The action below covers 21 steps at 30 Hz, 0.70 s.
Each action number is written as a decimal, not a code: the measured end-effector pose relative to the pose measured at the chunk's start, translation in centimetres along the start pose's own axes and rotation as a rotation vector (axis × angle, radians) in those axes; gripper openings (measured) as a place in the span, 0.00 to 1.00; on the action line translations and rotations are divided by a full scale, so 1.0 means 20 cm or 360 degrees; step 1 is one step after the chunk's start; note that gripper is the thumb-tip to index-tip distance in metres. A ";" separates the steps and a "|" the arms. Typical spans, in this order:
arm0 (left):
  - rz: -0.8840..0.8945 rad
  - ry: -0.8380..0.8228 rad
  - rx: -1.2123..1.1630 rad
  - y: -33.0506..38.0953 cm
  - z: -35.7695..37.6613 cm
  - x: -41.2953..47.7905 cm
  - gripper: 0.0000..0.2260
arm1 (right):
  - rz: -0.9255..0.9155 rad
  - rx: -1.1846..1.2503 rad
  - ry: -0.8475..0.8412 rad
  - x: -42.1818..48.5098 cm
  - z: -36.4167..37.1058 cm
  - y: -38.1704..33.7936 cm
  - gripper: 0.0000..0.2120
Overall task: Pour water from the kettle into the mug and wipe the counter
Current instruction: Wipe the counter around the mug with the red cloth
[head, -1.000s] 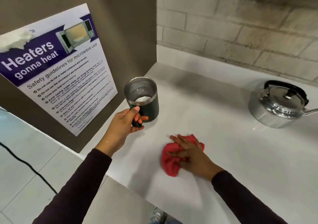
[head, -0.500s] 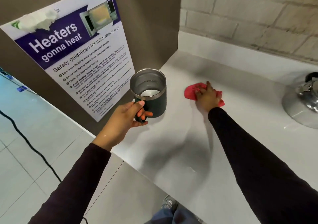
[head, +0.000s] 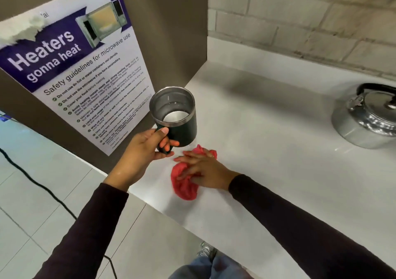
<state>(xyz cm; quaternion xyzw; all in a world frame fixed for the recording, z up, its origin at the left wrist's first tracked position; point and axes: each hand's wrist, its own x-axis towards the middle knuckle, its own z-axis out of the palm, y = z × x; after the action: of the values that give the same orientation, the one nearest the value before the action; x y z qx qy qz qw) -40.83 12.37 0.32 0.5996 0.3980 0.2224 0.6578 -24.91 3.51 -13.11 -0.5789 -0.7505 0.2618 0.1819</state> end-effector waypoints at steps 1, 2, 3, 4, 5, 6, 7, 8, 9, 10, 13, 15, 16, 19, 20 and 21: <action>-0.0003 -0.0021 0.0005 -0.01 0.02 0.00 0.21 | 0.0047 0.0082 0.0016 -0.08 -0.01 0.02 0.15; -0.0007 -0.0039 0.0010 -0.02 0.05 0.01 0.20 | 0.0110 0.0165 0.0051 -0.15 -0.02 0.04 0.15; -0.0016 -0.0045 0.0015 -0.04 0.08 0.01 0.20 | 0.0178 0.0238 0.0095 -0.23 -0.02 0.06 0.14; -0.0029 -0.0043 0.0018 -0.06 0.10 0.02 0.20 | 0.0235 0.0295 0.0138 -0.30 -0.03 0.08 0.14; -0.0045 -0.0069 0.0027 -0.08 0.14 0.02 0.19 | 0.0310 0.0326 0.0187 -0.39 -0.04 0.09 0.14; -0.0059 -0.0083 0.0043 -0.10 0.16 0.03 0.19 | 0.0372 0.0340 0.0225 -0.46 -0.05 0.10 0.15; -0.0079 -0.0099 0.0061 -0.12 0.19 0.03 0.19 | 0.0425 0.0345 0.0268 -0.52 -0.06 0.12 0.14; -0.0094 -0.0141 0.0075 -0.14 0.22 0.04 0.18 | 0.0478 0.0336 0.0335 -0.60 -0.06 0.13 0.14; -0.0105 -0.0183 0.0082 -0.16 0.27 0.04 0.18 | 0.0539 0.0319 0.0415 -0.67 -0.07 0.14 0.14; -0.0117 -0.0202 0.0076 -0.18 0.30 0.05 0.18 | 0.0594 0.0298 0.0495 -0.73 -0.07 0.15 0.15; -0.0161 -0.0250 0.0020 -0.24 0.40 0.07 0.19 | 0.0851 0.0262 0.0738 -0.85 -0.05 0.15 0.17; -0.0180 -0.0265 -0.0011 -0.27 0.46 0.08 0.19 | 0.0971 0.0250 0.0851 -0.88 -0.04 0.13 0.18; -0.0189 -0.0253 -0.0028 -0.29 0.49 0.09 0.19 | 0.0997 0.0250 0.0875 -0.88 -0.04 0.12 0.19; -0.0207 -0.0211 -0.0063 -0.33 0.56 0.09 0.18 | 0.1049 0.0296 0.0923 -0.87 -0.03 0.10 0.18; -0.0201 -0.0189 -0.0066 -0.35 0.57 0.09 0.18 | 0.1051 0.0307 0.0942 -0.86 -0.03 0.10 0.18; -0.0191 -0.0174 -0.0064 -0.36 0.57 0.09 0.18 | 0.1049 0.0309 0.0959 -0.86 -0.02 0.11 0.17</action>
<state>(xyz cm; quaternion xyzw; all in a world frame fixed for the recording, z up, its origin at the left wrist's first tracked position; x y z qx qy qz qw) -32.11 5.36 -7.50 0.5726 0.3922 0.1575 0.7025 -18.54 -12.55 -13.57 -0.8174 -0.4119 0.1948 0.3525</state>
